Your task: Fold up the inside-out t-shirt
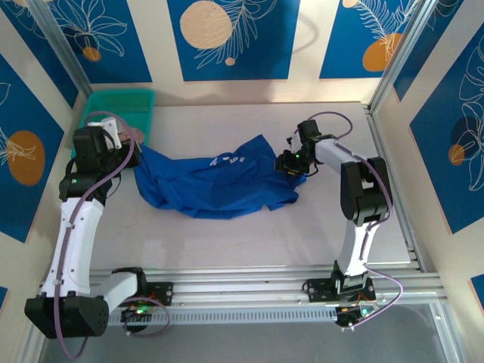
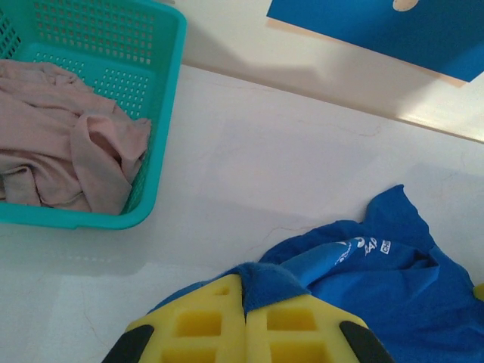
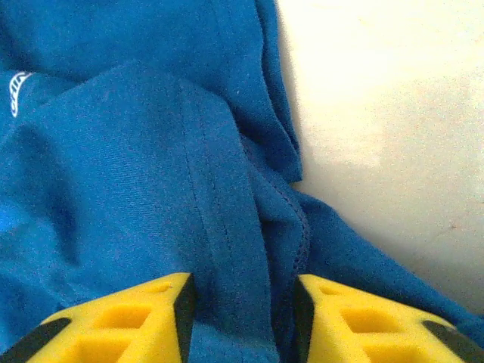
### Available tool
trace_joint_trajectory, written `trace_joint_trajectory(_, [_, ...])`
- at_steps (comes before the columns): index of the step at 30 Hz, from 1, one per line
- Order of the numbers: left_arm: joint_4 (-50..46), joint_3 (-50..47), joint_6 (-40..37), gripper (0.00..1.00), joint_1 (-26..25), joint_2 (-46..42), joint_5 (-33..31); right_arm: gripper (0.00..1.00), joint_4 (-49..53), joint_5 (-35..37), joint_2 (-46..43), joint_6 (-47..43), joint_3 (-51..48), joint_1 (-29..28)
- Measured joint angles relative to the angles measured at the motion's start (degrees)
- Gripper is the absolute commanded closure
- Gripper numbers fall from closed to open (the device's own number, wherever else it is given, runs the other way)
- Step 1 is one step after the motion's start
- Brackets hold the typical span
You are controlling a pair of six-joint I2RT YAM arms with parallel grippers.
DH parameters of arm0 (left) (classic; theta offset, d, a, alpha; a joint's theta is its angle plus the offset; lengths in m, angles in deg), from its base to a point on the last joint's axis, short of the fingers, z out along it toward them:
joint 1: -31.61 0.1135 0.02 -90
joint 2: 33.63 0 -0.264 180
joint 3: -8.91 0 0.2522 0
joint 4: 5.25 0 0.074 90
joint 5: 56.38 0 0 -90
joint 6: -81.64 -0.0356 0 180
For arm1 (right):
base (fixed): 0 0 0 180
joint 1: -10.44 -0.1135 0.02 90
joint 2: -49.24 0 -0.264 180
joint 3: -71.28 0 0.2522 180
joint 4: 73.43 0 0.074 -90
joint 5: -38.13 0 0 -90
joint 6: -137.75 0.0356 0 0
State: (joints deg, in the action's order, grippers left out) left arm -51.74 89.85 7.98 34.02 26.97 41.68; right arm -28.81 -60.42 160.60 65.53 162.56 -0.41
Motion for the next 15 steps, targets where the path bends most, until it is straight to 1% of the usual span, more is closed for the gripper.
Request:
trace_joint_trajectory(5, [0.2,0.0,0.0,1.0,0.0,0.0,0.1,0.81,0.0,-0.5,-0.1,0.1,0.0,-0.2])
trace_joint_trajectory(9, [0.3,0.0,0.0,1.0,0.0,0.0,0.4,0.89,-0.2,-0.6,-1.2,0.3,-1.0,-0.3])
trace_joint_trajectory(12, [0.3,0.0,0.0,1.0,0.0,0.0,0.4,0.99,-0.3,-0.7,-2.9,0.5,-2.2,-0.3])
trace_joint_trajectory(15, [0.3,0.0,0.0,1.0,0.0,0.0,0.4,1.0,-0.6,-1.0,-4.5,0.6,-3.0,-0.3])
